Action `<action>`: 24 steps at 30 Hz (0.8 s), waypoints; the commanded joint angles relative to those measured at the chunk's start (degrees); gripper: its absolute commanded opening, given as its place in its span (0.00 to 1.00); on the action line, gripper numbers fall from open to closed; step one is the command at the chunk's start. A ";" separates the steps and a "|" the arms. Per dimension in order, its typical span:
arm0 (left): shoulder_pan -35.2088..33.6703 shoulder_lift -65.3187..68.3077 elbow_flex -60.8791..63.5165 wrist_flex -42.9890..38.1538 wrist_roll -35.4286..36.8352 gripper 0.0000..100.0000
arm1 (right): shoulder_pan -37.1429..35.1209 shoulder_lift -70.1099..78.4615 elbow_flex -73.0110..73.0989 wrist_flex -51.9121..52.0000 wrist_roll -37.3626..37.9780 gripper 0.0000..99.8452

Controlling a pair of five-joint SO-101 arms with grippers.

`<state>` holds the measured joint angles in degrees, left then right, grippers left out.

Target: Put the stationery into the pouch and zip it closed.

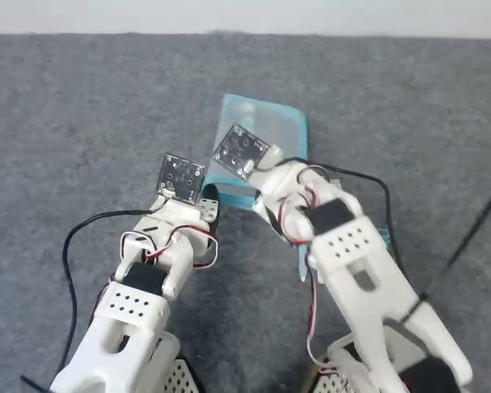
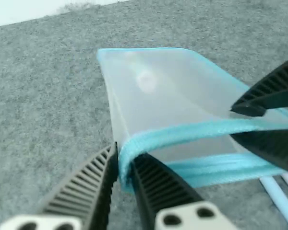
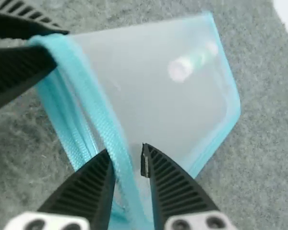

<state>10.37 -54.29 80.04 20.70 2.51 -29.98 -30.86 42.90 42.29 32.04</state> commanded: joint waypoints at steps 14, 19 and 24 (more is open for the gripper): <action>-0.18 0.53 -0.84 0.35 -1.58 0.12 | -5.14 -10.24 -0.18 7.08 4.31 0.01; -0.18 0.53 -0.84 0.18 -4.04 0.07 | -6.11 -10.24 -0.09 7.78 4.40 0.01; -0.44 0.44 -0.84 0.09 -3.87 0.01 | -5.85 -9.63 -0.26 7.87 3.87 0.01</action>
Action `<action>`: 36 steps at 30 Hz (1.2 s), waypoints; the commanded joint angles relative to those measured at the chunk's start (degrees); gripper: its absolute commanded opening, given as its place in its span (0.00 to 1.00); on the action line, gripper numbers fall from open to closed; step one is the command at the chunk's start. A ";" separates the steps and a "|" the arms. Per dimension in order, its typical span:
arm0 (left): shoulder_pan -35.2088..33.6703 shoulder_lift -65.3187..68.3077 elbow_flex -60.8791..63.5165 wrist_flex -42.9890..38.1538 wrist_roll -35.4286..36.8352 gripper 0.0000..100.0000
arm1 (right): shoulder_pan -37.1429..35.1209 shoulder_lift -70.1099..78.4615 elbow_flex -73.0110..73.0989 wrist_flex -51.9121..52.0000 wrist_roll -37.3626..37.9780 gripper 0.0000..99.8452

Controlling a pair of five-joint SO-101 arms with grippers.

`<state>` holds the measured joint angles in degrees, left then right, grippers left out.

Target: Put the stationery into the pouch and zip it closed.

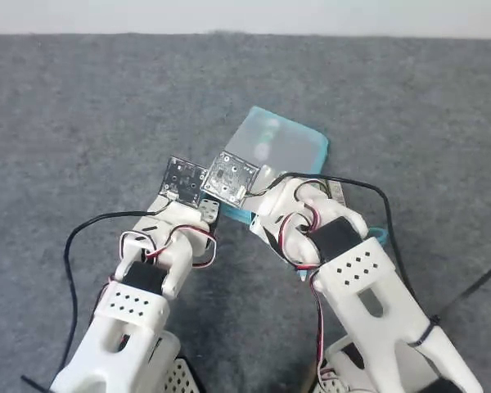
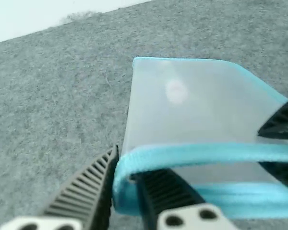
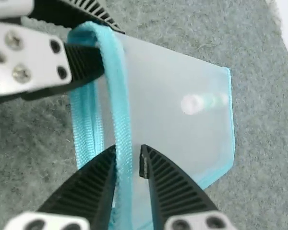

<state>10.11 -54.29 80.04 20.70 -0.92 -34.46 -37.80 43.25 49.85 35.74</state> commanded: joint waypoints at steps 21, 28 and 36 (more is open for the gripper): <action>-15.82 0.00 -6.02 5.80 10.46 0.01 | 13.05 16.04 -18.20 13.05 -16.88 0.12; -19.25 0.00 -6.02 5.71 10.20 0.01 | 14.81 18.77 -23.47 25.89 -19.69 0.11; -20.13 0.00 -5.93 5.63 10.11 0.01 | 24.84 19.21 -19.52 28.79 -20.13 0.01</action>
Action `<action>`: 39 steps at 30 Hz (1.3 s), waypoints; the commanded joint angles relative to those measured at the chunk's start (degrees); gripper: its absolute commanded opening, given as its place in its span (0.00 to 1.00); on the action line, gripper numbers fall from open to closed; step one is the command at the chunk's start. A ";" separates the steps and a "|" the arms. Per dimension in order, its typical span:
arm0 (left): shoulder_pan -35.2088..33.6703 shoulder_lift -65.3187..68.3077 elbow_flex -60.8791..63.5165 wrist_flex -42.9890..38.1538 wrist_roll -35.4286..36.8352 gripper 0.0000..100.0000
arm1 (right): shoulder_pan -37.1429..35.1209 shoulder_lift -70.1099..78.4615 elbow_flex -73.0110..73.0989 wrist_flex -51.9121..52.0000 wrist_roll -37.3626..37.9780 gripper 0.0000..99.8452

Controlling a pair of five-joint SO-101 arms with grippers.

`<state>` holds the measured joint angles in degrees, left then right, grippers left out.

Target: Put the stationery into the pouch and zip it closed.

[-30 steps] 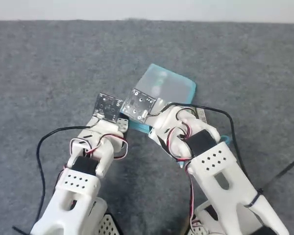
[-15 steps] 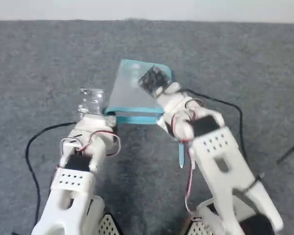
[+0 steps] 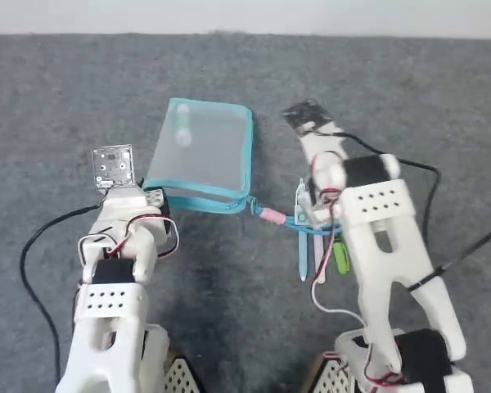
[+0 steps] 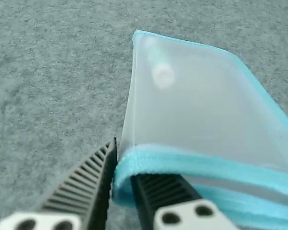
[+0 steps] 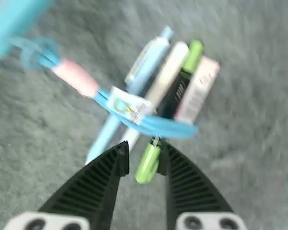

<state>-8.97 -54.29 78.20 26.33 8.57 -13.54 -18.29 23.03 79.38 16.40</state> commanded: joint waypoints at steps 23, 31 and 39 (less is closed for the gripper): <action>-1.14 0.44 -3.74 -1.85 0.53 0.01 | 6.90 30.29 -9.05 -21.58 -3.69 0.14; -1.05 0.44 -3.74 -1.85 0.53 0.01 | 7.25 33.27 -9.23 -16.66 -3.87 0.14; -1.05 0.44 -3.65 -1.85 0.53 0.01 | 13.23 33.54 -9.14 -15.43 -3.78 0.13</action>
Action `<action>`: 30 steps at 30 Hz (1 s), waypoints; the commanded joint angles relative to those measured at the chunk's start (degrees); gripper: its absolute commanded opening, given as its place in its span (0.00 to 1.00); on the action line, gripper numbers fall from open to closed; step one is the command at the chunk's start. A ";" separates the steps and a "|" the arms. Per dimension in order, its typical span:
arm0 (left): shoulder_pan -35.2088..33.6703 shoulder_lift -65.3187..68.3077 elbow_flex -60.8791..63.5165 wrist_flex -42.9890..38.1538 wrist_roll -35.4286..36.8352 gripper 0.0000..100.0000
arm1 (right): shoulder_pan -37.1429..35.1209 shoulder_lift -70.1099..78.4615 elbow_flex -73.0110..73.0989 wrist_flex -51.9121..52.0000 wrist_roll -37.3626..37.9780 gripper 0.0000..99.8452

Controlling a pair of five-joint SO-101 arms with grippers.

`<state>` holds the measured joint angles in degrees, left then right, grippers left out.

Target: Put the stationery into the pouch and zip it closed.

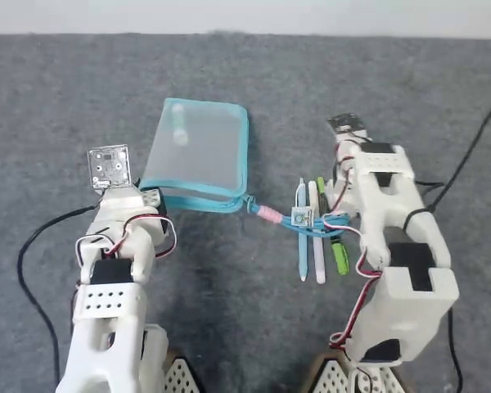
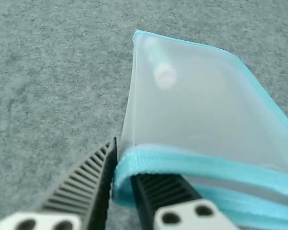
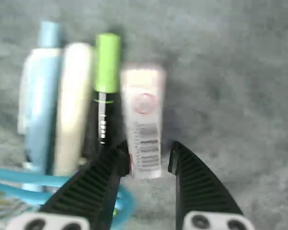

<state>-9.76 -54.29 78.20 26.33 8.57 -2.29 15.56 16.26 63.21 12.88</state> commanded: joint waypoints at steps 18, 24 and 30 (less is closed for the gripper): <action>6.51 0.44 -1.27 -4.48 0.53 0.01 | 2.51 -29.32 -0.79 12.26 2.02 0.01; 9.85 0.44 -0.92 -4.75 0.53 0.01 | -7.43 -47.16 5.98 16.92 2.11 0.01; 12.84 0.44 -0.92 -4.75 0.53 0.01 | -24.66 -56.66 11.16 19.56 3.08 0.01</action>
<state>1.49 -54.29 78.20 23.69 8.57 -19.96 -36.04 26.81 82.02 13.93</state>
